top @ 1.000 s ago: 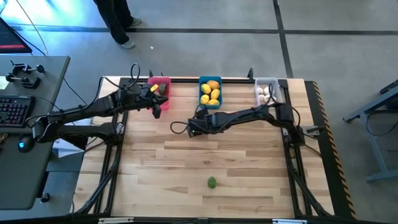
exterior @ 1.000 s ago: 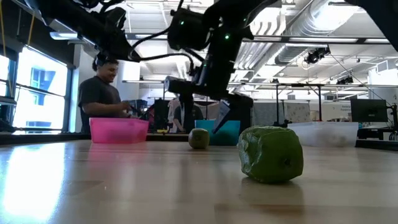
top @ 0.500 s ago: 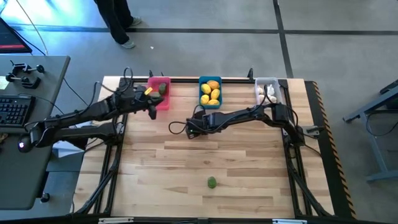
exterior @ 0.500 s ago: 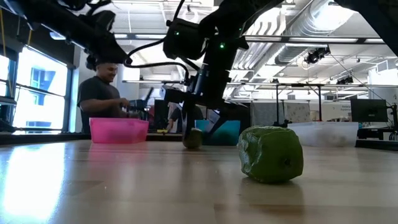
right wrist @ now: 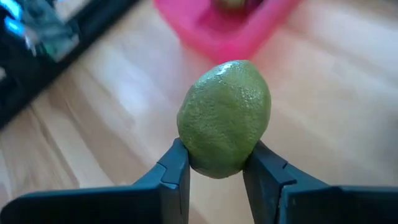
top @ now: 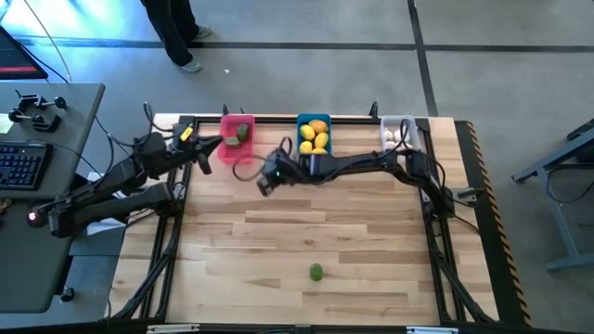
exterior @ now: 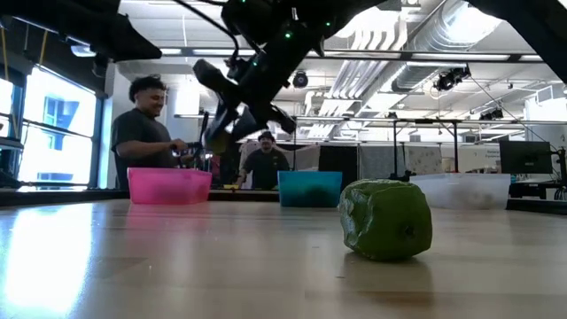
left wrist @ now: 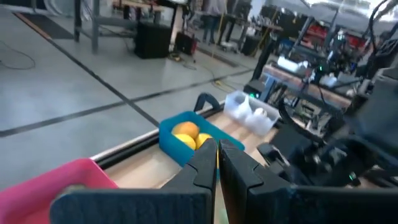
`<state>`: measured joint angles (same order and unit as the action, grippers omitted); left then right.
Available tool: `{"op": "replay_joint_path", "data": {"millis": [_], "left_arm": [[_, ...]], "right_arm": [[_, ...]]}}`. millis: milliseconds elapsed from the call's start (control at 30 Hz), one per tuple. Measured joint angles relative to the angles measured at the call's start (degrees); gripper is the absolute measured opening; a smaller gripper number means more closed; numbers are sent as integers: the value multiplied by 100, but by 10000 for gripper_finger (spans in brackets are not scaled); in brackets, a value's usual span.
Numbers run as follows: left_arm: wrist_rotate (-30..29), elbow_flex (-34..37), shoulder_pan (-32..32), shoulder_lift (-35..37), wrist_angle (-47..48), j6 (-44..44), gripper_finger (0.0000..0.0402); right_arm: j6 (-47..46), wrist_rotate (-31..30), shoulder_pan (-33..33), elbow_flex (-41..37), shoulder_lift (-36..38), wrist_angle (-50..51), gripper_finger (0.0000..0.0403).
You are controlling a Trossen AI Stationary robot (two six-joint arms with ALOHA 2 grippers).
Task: Sort produce into baskets
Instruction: Put the lime into the red bin
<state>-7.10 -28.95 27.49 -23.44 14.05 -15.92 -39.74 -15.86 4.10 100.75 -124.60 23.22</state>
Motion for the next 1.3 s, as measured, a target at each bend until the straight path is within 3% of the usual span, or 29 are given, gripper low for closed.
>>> {"op": "replay_joint_path", "data": {"millis": [300, 567, 767, 1067, 1300], "left_arm": [[-270, 2, 112, 479, 305, -44, 3], [-352, 2, 111, 513, 328, -42, 3], [-484, 2, 117, 513, 328, -42, 3], [-572, 2, 142, 513, 330, -40, 3], [-600, 2, 142, 513, 352, -36, 3]], "right_arm": [[595, 90, 829, 721, 0, -269, 90], [664, 518, 1224, 837, -108, -994, 90], [401, 715, 1164, 1387, -686, -1278, 90], [356, 756, 1167, 3357, -2051, -278, 90], [-119, 974, 1265, 3156, -2259, -507, 90]]}}
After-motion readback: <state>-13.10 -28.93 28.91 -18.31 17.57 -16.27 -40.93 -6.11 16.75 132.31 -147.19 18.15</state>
